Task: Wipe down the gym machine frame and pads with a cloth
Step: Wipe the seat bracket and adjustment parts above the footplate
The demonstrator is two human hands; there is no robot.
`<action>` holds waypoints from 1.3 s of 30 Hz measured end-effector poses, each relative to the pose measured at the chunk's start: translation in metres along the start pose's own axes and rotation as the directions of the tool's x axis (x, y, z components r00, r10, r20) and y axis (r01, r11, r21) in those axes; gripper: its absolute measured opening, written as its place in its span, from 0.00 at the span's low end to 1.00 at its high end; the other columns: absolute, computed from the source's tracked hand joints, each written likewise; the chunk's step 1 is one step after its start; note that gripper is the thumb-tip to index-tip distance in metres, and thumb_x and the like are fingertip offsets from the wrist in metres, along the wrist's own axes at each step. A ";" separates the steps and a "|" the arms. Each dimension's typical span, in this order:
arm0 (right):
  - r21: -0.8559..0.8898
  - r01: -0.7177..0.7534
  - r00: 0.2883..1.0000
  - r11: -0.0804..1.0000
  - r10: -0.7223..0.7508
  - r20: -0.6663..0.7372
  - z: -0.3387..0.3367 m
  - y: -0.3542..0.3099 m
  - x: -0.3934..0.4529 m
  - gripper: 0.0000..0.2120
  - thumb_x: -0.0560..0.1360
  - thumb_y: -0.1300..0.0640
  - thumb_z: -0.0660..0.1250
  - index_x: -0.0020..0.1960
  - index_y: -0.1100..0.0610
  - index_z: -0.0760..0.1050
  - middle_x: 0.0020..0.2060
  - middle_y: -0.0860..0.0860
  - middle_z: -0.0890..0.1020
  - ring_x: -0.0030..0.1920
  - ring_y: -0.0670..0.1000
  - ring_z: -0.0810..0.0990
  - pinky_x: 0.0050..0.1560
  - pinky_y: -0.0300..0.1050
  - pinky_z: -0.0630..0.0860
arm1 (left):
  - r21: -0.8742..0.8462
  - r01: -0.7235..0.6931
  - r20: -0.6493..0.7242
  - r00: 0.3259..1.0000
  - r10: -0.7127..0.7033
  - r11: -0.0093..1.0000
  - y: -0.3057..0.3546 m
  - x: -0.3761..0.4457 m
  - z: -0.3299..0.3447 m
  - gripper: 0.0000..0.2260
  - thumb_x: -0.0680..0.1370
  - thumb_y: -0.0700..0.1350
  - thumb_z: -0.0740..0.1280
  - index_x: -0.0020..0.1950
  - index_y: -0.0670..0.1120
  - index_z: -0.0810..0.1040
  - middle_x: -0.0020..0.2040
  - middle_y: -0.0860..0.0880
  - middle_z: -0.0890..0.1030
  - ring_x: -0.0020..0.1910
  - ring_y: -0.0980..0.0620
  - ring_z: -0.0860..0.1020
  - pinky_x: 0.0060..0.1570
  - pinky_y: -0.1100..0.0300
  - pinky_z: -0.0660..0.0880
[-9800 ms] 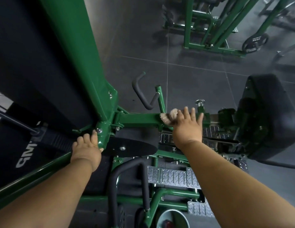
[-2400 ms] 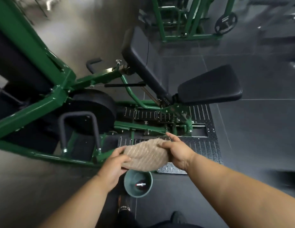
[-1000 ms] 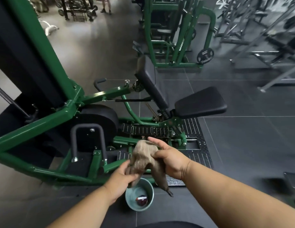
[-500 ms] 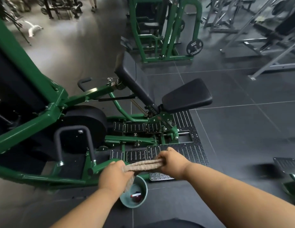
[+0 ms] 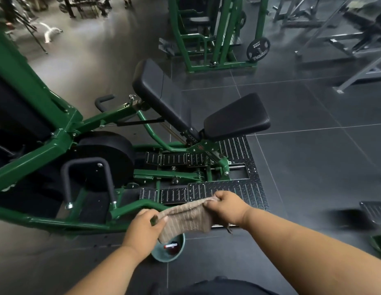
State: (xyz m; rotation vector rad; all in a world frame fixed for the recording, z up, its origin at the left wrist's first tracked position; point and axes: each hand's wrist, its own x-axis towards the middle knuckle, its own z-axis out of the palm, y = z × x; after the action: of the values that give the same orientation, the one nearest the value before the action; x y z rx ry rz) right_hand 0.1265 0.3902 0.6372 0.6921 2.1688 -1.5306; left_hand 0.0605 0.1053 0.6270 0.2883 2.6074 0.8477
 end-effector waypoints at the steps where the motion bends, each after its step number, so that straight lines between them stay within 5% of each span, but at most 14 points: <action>1: 0.129 -0.008 1.000 0.992 0.007 0.006 -0.003 0.002 -0.002 0.12 0.79 0.53 0.73 0.45 0.57 0.73 0.36 0.55 0.79 0.33 0.51 0.78 0.33 0.45 0.77 | -0.079 0.054 0.013 0.998 -0.054 0.995 0.010 0.001 0.008 0.16 0.80 0.55 0.73 0.39 0.47 0.74 0.41 0.54 0.77 0.37 0.53 0.76 0.44 0.54 0.75; 5: 0.321 -0.043 0.995 0.946 0.070 -0.074 -0.020 0.014 -0.012 0.07 0.80 0.60 0.70 0.47 0.58 0.71 0.36 0.56 0.77 0.30 0.50 0.76 0.26 0.41 0.73 | -0.314 0.182 0.135 0.980 -0.146 0.932 0.052 0.010 0.044 0.13 0.79 0.51 0.73 0.42 0.47 0.74 0.33 0.49 0.80 0.33 0.49 0.78 0.40 0.48 0.79; 9: 0.413 -0.103 0.991 0.905 0.129 -0.035 -0.036 0.030 -0.017 0.07 0.81 0.56 0.67 0.46 0.58 0.75 0.32 0.55 0.79 0.26 0.49 0.74 0.27 0.39 0.69 | -0.398 0.158 0.202 0.976 -0.082 0.904 0.104 0.019 0.087 0.06 0.78 0.46 0.75 0.52 0.50 0.80 0.46 0.51 0.87 0.48 0.51 0.85 0.52 0.55 0.79; 13: 0.595 -0.160 0.987 0.788 0.105 0.125 -0.044 0.044 -0.008 0.18 0.84 0.46 0.63 0.45 0.58 0.81 0.35 0.57 0.82 0.29 0.52 0.78 0.36 0.45 0.75 | -0.450 0.167 0.432 0.901 0.050 0.877 0.139 0.028 0.124 0.14 0.79 0.33 0.71 0.61 0.48 0.79 0.54 0.48 0.87 0.55 0.51 0.86 0.53 0.65 0.79; 15: 0.628 -0.158 0.987 0.762 0.107 0.118 -0.049 0.054 0.004 0.19 0.83 0.44 0.66 0.54 0.60 0.82 0.43 0.62 0.86 0.37 0.57 0.84 0.40 0.50 0.79 | -0.461 0.184 0.521 0.848 0.097 0.868 0.142 0.038 0.135 0.19 0.79 0.27 0.66 0.65 0.46 0.78 0.56 0.47 0.87 0.56 0.55 0.85 0.54 0.66 0.78; 18: 0.617 -0.149 0.985 0.773 0.169 0.026 -0.060 0.069 0.027 0.14 0.83 0.53 0.68 0.62 0.62 0.79 0.41 0.61 0.86 0.36 0.57 0.84 0.31 0.43 0.76 | -0.413 0.173 0.554 0.827 0.095 0.894 0.140 0.063 0.143 0.23 0.79 0.25 0.63 0.70 0.44 0.77 0.58 0.52 0.85 0.55 0.62 0.84 0.59 0.67 0.77; 20: 0.586 -0.143 0.976 0.797 0.213 -0.051 -0.071 0.074 0.044 0.07 0.84 0.58 0.66 0.59 0.58 0.80 0.36 0.55 0.85 0.30 0.52 0.82 0.28 0.40 0.71 | -0.378 0.173 0.553 0.830 0.072 0.909 0.139 0.085 0.142 0.22 0.80 0.28 0.63 0.71 0.46 0.78 0.57 0.53 0.85 0.50 0.61 0.83 0.56 0.68 0.77; 22: 0.556 -0.165 0.957 0.814 0.268 -0.107 -0.085 0.079 0.063 0.06 0.84 0.57 0.65 0.58 0.56 0.80 0.34 0.53 0.84 0.27 0.49 0.80 0.27 0.38 0.68 | -0.331 0.159 0.533 0.845 0.045 0.930 0.134 0.110 0.139 0.21 0.81 0.32 0.63 0.71 0.49 0.79 0.56 0.51 0.83 0.41 0.58 0.79 0.42 0.68 0.74; 27: 0.505 -0.204 0.873 0.839 0.389 -0.294 -0.128 0.109 0.121 0.05 0.83 0.58 0.66 0.54 0.58 0.79 0.34 0.56 0.81 0.28 0.51 0.77 0.23 0.36 0.66 | -0.270 0.184 0.409 0.910 -0.061 0.945 0.113 0.202 0.144 0.19 0.83 0.37 0.63 0.73 0.49 0.77 0.68 0.52 0.79 0.41 0.58 0.79 0.40 0.68 0.74; 31: 0.472 -0.231 0.847 0.851 0.415 -0.332 -0.153 0.138 0.179 0.05 0.80 0.56 0.69 0.53 0.56 0.80 0.33 0.56 0.83 0.33 0.55 0.79 0.29 0.42 0.71 | -0.237 0.209 0.341 0.932 -0.120 0.949 0.110 0.275 0.164 0.18 0.83 0.39 0.64 0.73 0.49 0.78 0.69 0.49 0.80 0.60 0.54 0.78 0.59 0.60 0.72; 33: 0.501 -0.229 0.844 0.835 0.427 -0.325 -0.161 0.150 0.212 0.04 0.80 0.57 0.68 0.54 0.55 0.80 0.34 0.56 0.84 0.33 0.54 0.80 0.34 0.46 0.75 | -0.225 0.211 0.330 0.935 -0.129 0.951 0.114 0.303 0.180 0.18 0.83 0.40 0.64 0.72 0.50 0.78 0.69 0.51 0.80 0.59 0.56 0.78 0.58 0.61 0.72; 37: 0.500 -0.224 0.858 0.837 0.412 -0.305 -0.169 0.181 0.293 0.06 0.82 0.60 0.66 0.56 0.54 0.80 0.36 0.54 0.82 0.26 0.47 0.77 0.23 0.36 0.68 | -0.230 0.183 0.279 0.953 -0.115 0.956 0.113 0.357 0.234 0.19 0.84 0.42 0.64 0.75 0.52 0.75 0.71 0.51 0.77 0.61 0.54 0.78 0.63 0.56 0.73; 39: 0.484 -0.196 0.858 0.853 0.388 -0.336 -0.172 0.190 0.321 0.07 0.82 0.59 0.67 0.58 0.51 0.80 0.37 0.53 0.84 0.28 0.47 0.79 0.24 0.35 0.71 | -0.164 0.109 0.152 0.985 -0.084 0.981 0.116 0.374 0.246 0.21 0.83 0.44 0.66 0.76 0.54 0.73 0.73 0.50 0.74 0.49 0.56 0.80 0.58 0.51 0.79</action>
State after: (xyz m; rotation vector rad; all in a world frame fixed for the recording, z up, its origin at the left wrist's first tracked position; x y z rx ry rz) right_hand -0.0222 0.6592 0.3653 1.5696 1.8579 -1.8321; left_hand -0.1675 0.4403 0.4040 0.1672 2.3764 0.9721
